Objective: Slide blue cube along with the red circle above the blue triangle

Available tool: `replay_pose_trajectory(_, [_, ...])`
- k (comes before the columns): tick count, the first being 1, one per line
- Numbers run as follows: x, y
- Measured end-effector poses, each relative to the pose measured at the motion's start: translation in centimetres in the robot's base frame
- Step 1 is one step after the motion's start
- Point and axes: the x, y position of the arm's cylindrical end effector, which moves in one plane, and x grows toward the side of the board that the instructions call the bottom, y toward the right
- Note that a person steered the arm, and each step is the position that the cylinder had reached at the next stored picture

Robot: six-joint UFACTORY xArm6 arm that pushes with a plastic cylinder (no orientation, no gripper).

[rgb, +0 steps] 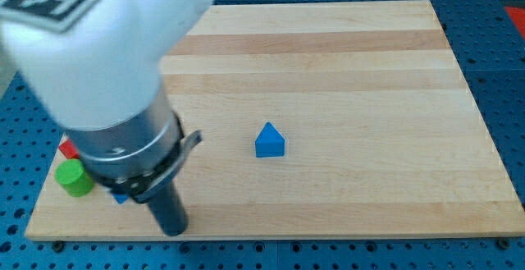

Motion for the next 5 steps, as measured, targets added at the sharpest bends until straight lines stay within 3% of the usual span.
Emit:
replay_pose_trajectory(3, [-2.1, -12.2])
replay_pose_trajectory(5, [-6.3, -8.8])
